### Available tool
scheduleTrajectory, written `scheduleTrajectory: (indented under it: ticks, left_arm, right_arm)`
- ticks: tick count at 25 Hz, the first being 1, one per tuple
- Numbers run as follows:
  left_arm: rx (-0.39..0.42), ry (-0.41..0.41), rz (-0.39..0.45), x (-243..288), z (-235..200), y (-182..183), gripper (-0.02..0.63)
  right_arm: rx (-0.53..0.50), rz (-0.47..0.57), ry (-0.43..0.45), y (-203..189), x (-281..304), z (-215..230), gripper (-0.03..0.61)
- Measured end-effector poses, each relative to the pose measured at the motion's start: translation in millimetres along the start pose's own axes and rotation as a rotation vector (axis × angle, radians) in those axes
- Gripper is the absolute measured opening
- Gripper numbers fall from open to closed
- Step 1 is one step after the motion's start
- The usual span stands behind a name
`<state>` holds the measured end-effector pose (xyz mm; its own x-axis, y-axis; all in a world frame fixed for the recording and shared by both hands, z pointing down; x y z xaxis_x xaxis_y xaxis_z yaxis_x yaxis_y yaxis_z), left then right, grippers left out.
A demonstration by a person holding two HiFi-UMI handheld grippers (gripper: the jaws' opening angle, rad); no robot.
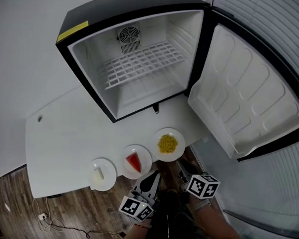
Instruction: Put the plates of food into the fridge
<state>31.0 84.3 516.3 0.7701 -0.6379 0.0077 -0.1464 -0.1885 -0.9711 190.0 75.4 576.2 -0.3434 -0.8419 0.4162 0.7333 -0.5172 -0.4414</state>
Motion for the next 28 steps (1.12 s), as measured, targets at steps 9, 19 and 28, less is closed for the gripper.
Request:
scheduleTrajectory:
  ticks: [9, 19, 28]
  left_arm:
    - [0.036, 0.006, -0.021, 37.4, -3.0, -25.5, 0.006]
    - [0.02, -0.005, -0.009, 41.1, -3.9, -22.1, 0.006]
    - [0.031, -0.023, 0.01, 44.9, -10.4, -4.6, 0.006]
  right_arm:
    - [0.289, -0.041, 0.094, 12.7, 37.1, 18.5, 0.089]
    - [0.439, -0.032, 0.157, 10.4, 42.7, 21.2, 0.072]
    - [0.59, -0.009, 0.148, 12.1, 32.7, 23.4, 0.014]
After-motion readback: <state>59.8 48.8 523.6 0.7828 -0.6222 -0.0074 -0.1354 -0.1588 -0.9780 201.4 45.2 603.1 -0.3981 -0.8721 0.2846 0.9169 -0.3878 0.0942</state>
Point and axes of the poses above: the fingertips, and each gripper's own axes: x forward along the fingers, z to its right, y out of its top, the point moved 5 cm from there along -x, backward along the fingers, and after that the axes turned 13 degrees about x, right-handed, at the moved point
